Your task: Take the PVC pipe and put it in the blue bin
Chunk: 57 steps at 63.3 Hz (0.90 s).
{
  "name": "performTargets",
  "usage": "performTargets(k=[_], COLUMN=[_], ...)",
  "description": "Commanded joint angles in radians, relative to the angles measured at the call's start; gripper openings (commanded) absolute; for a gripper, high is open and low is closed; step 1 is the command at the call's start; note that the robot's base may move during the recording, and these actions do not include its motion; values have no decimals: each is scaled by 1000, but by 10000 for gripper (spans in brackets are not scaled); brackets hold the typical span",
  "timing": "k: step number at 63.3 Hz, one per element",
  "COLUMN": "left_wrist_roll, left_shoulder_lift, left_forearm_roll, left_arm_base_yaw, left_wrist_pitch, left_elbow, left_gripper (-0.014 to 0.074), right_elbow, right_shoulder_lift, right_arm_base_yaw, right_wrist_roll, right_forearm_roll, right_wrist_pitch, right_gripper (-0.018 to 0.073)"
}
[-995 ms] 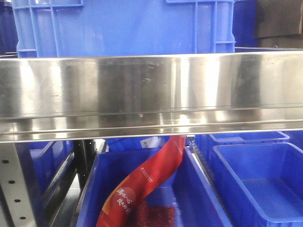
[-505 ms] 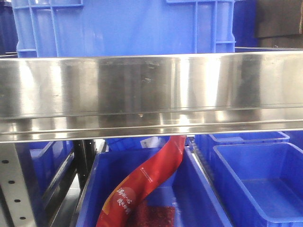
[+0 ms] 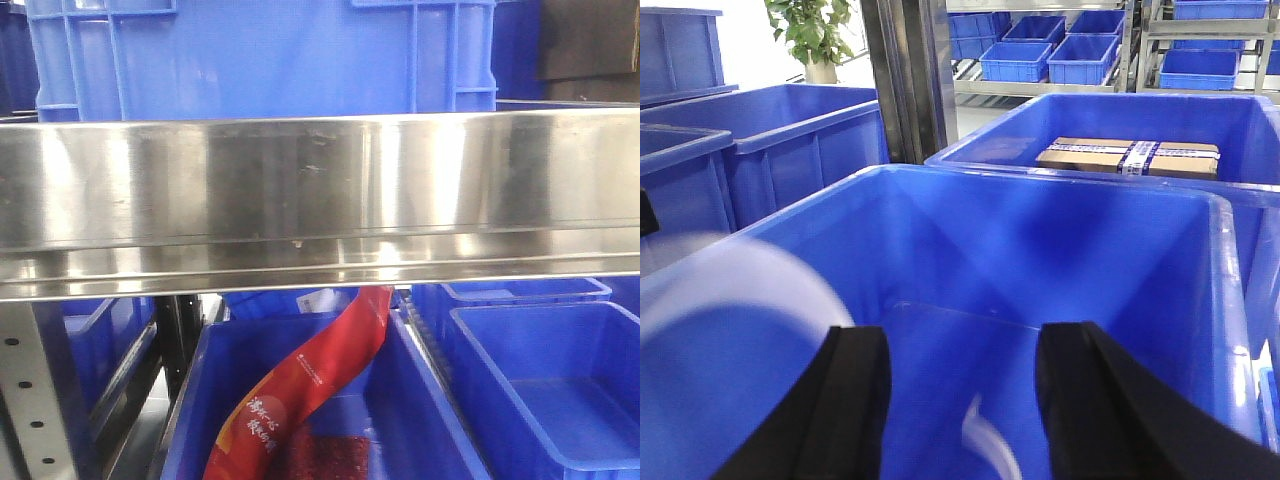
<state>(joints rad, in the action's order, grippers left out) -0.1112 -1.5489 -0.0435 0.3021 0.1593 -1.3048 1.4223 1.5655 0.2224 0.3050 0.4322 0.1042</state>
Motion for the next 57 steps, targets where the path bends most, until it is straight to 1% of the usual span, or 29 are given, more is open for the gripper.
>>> performTargets(k=[1,13,18,23,27,30,34,35,37,46,52,55,57], left_wrist_roll=[6,6,6,6,6,6,6,6,6,6,6,6,6], left_shoulder_lift=[8,8,10,17,28,42,65,71,81,122,152,168,178], left_forearm_roll=[4,4,4,4,4,4,4,4,4,2,2,-11,-33], left_arm_base_yaw=[0,0,2,4,4,4,4,4,4,4,5,13,22], left_wrist_pitch=[12,12,10,-2,-19,-32,-55,-64,-75,-97,-145,-165,-175], left_elbow=[-7,-7,-7,-7,-7,-7,-7,-7,-7,-7,-7,-2,5], left_gripper=[204,202,202,195,150,85,-30,-55,-116,-111,-111,-111,-111], right_elbow=[7,7,7,7,7,7,7,7,7,7,-5,-23,-42], right_shoulder_lift=[-26,-42,-47,-60,-74,-87,-110,-115,-127,-185,-231,-262,-283], right_arm_base_yaw=[-1,-1,-1,-1,-1,-1,-1,-1,-1,-1,-6,-6,-7], right_wrist_roll=[5,5,5,5,5,5,5,5,5,5,5,5,5], right_forearm_roll=[-3,-14,-16,-16,-31,-54,-87,-92,-99,-99,-99,-99,-103], right_wrist_pitch=[-9,-6,21,47,53,53,55,58,64,91,139,148,145], right_gripper=[244,244,212,134,46,-34,-154,-167,-167,-167,-167,-167,-167])
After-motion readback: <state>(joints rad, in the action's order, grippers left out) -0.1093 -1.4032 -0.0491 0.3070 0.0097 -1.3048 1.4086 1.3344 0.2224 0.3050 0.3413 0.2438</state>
